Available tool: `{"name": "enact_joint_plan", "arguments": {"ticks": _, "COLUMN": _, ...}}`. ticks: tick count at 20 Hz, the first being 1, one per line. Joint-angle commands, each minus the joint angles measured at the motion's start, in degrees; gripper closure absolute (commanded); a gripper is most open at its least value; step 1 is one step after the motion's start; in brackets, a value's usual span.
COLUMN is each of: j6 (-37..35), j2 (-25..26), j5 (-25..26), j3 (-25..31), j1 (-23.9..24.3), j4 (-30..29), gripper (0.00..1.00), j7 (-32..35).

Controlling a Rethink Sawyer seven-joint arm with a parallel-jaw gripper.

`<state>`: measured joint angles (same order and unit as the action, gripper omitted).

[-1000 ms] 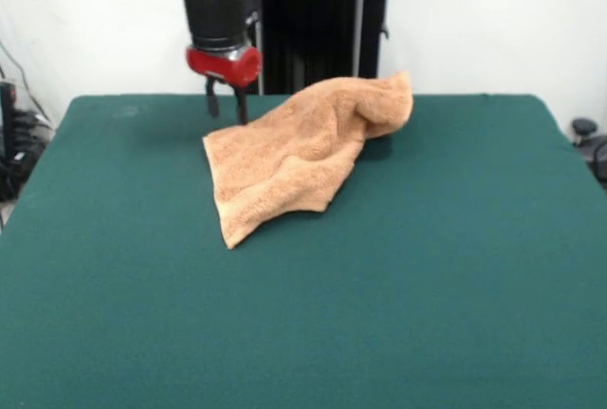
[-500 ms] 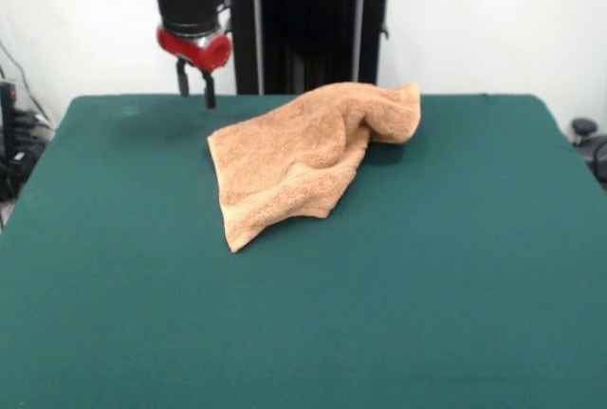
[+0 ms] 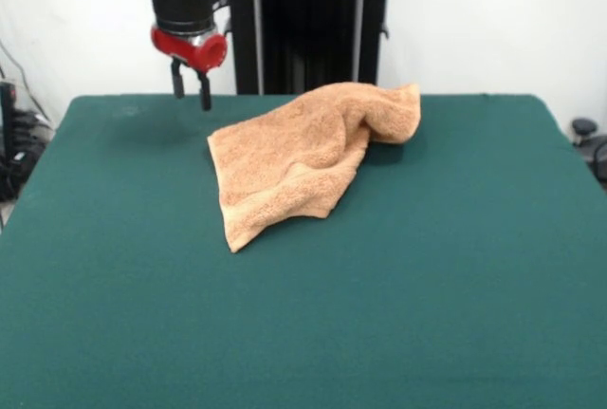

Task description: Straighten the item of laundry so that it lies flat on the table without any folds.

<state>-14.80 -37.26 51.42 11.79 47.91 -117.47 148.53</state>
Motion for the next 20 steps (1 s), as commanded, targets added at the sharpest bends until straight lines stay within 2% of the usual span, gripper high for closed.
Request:
{"name": "enact_joint_plan", "arguments": {"ticks": 1, "j6": -7.68, "j2": -0.46, "j5": -1.22, "j3": 8.83, "j1": -0.82, "j4": 4.05, "gripper": 0.00, "j7": -12.80}}
{"name": "enact_joint_plan", "arguments": {"ticks": 8, "j6": -10.11, "j2": -2.23, "j5": -3.34, "j3": 11.70, "j1": -0.14, "j4": 2.88, "gripper": 0.00, "j7": -12.64}}
{"name": "enact_joint_plan", "arguments": {"ticks": 20, "j6": -10.25, "j2": -1.31, "j5": -3.83, "j3": 12.33, "j1": -2.80, "j4": 3.45, "gripper": 0.00, "j7": -8.22}}
